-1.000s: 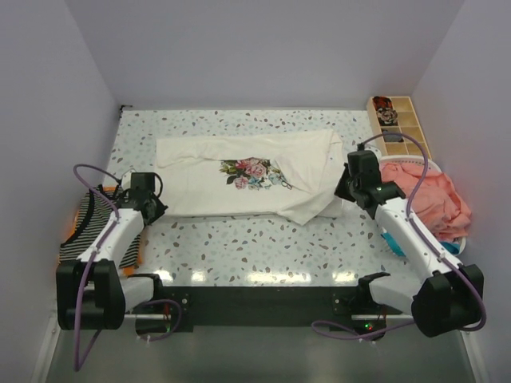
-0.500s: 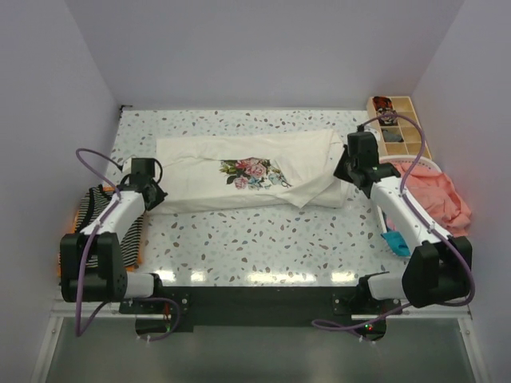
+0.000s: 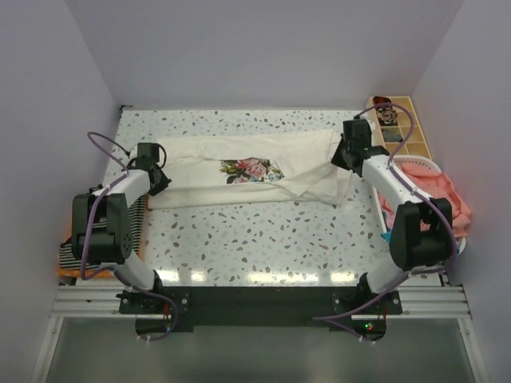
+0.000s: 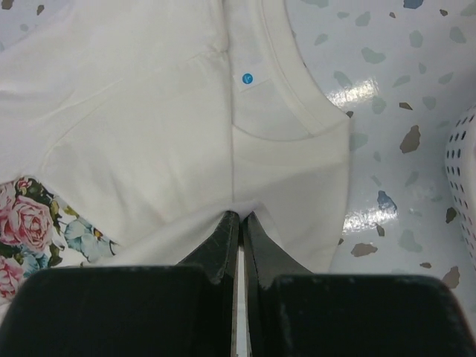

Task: Fold and stack the t-shirts
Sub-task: Fold the other side of the tshirt into a rectangle

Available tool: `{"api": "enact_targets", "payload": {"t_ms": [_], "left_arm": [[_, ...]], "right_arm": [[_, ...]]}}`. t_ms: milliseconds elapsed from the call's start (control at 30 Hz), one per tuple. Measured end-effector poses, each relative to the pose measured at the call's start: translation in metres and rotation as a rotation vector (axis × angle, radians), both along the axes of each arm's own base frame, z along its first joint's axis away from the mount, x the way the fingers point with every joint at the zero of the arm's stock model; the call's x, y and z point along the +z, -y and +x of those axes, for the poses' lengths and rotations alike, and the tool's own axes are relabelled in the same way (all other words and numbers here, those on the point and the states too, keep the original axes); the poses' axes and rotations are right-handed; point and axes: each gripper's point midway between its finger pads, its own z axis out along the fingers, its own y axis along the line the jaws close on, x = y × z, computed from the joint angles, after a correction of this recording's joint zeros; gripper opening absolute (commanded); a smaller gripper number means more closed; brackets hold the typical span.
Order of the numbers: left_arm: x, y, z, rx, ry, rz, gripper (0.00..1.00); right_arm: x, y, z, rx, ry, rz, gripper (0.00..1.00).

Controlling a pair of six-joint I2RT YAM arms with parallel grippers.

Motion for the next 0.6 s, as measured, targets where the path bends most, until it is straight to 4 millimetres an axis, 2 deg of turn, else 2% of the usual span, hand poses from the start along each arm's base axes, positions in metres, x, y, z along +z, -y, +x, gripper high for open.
{"api": "enact_targets", "payload": {"t_ms": [67,267,333,367,433,467,500,567,600], "left_arm": [[-0.004,0.001,0.008,-0.007,-0.002,-0.005,0.01],[-0.015,0.002,0.033,-0.038,-0.005,-0.011,0.17],[-0.017,0.002,0.04,-0.045,-0.002,-0.007,0.22],[-0.017,0.001,0.043,-0.051,0.001,-0.003,0.24],[-0.015,-0.001,0.048,-0.054,0.006,0.004,0.29],[-0.014,-0.001,0.049,-0.053,0.011,0.007,0.34],[-0.012,-0.002,0.051,-0.051,0.014,0.011,0.42],[-0.011,-0.005,0.052,-0.044,0.018,0.024,0.76],[-0.01,-0.006,0.052,-0.046,0.017,0.032,0.77]], "right_arm": [[-0.011,0.0,0.009,-0.002,-0.02,-0.001,0.0],[-0.042,-0.006,0.037,-0.004,-0.077,0.003,0.0],[-0.049,-0.01,0.048,0.002,-0.085,0.013,0.19],[-0.052,-0.011,0.054,0.002,-0.087,0.015,0.24],[-0.056,-0.012,0.062,0.001,-0.081,0.018,0.43],[-0.057,-0.012,0.065,0.0,-0.077,0.018,0.56],[-0.056,-0.011,0.069,0.0,-0.069,0.016,0.61],[-0.052,-0.01,0.075,0.005,-0.046,0.013,0.65],[-0.049,-0.01,0.077,0.008,-0.035,0.01,0.68]]}}
